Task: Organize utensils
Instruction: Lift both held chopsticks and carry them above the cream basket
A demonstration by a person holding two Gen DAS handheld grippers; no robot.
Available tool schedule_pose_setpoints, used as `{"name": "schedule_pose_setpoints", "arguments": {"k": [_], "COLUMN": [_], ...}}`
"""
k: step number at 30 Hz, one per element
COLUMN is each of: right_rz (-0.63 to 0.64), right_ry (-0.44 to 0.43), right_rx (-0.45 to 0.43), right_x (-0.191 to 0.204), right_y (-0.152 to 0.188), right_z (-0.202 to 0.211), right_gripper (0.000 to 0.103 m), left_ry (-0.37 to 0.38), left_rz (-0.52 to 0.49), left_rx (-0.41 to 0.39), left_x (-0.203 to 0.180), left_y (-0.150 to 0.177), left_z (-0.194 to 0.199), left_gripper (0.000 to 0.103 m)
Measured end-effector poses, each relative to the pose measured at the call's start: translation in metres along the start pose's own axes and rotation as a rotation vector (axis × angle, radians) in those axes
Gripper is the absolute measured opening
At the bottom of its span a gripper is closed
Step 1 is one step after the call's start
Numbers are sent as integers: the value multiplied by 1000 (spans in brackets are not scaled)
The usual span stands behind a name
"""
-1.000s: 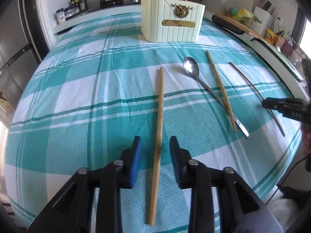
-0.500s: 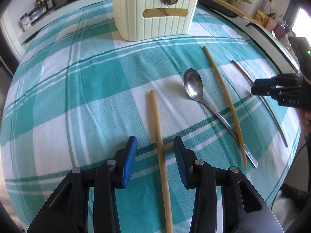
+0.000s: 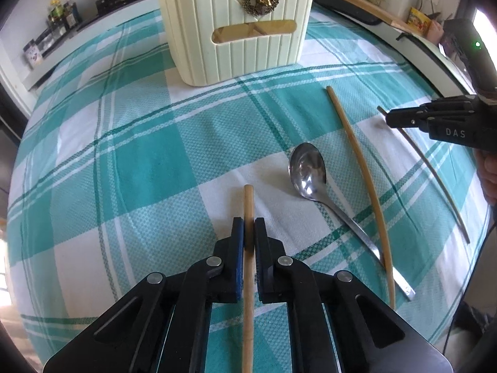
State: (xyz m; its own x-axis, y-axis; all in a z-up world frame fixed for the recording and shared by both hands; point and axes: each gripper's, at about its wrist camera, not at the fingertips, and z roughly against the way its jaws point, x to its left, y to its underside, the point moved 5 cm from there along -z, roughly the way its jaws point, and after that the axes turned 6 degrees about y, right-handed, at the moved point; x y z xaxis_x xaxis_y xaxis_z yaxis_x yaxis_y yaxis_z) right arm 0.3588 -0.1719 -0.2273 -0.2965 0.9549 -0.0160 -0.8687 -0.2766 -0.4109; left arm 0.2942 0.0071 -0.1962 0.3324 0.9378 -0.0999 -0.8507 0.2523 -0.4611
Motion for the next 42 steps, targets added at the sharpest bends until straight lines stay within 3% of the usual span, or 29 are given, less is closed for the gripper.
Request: {"name": "schedule_pose_setpoints", "arguments": {"k": [4, 12, 18, 23, 31, 42], "right_rz": [-40, -43, -20, -25, -27, -14], "right_ry": [-44, -103, -91, -73, -58, -59], "right_rx": [-95, -363, -546, -636, -699, -712], "right_x": [-4, 2, 13, 21, 24, 25], "right_y": [3, 1, 9, 12, 8, 11], "right_z": [36, 154, 222, 249, 272, 282], "right_gripper": [6, 6, 6, 5, 5, 5], "left_ry": [2, -3, 8, -15, 37, 44], "left_rz": [30, 92, 111, 103, 143, 165], "left_rx": [-101, -360, -519, -625, -670, -682], "left_x": [4, 13, 11, 6, 13, 16], "left_y": [-4, -13, -16, -23, -26, -27], "left_z": [36, 142, 197, 222, 220, 219], "left_gripper": [4, 4, 4, 4, 5, 5]}}
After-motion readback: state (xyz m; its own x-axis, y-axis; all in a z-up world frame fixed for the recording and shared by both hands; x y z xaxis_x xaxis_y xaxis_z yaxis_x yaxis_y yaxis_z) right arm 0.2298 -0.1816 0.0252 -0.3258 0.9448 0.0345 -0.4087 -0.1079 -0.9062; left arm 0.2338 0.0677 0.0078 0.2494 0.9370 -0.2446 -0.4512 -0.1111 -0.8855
